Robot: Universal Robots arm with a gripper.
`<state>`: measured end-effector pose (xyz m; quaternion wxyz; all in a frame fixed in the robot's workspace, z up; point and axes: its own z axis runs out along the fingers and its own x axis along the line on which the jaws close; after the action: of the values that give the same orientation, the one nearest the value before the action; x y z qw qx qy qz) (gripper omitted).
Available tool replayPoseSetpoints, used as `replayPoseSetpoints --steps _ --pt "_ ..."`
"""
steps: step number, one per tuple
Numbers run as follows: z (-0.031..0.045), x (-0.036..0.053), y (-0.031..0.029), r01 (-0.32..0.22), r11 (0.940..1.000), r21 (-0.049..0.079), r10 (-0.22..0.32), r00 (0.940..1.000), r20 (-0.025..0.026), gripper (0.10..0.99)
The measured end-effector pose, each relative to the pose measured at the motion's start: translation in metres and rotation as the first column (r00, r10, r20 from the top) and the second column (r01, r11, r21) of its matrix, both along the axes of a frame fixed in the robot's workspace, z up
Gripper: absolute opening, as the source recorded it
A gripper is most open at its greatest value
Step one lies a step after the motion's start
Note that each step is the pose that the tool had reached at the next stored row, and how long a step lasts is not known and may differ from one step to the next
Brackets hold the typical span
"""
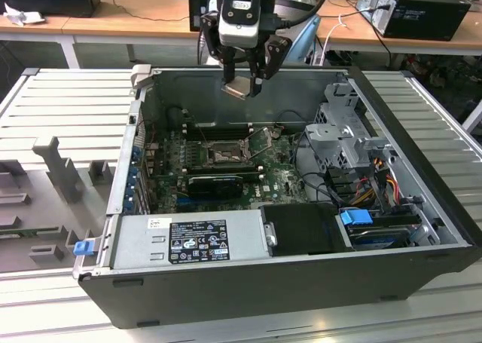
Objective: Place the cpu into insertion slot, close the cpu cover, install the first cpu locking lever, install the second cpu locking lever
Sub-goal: 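Place the cpu into insertion slot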
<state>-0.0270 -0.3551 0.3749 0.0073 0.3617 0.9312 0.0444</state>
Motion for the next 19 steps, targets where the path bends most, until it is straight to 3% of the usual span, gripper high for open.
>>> replayPoseSetpoints --steps 11,16,19 --pt "-0.0005 0.0 0.0 0.098 0.9952 0.0 -0.098 0.9952 0.0001 0.537" --pt "-0.0009 0.0 0.0 0.161 0.987 0.0 -0.161 0.987 0.0 0.537" --pt "-0.0011 0.0 0.0 0.213 0.9771 0.0 -0.213 0.9771 0.0 0.537"
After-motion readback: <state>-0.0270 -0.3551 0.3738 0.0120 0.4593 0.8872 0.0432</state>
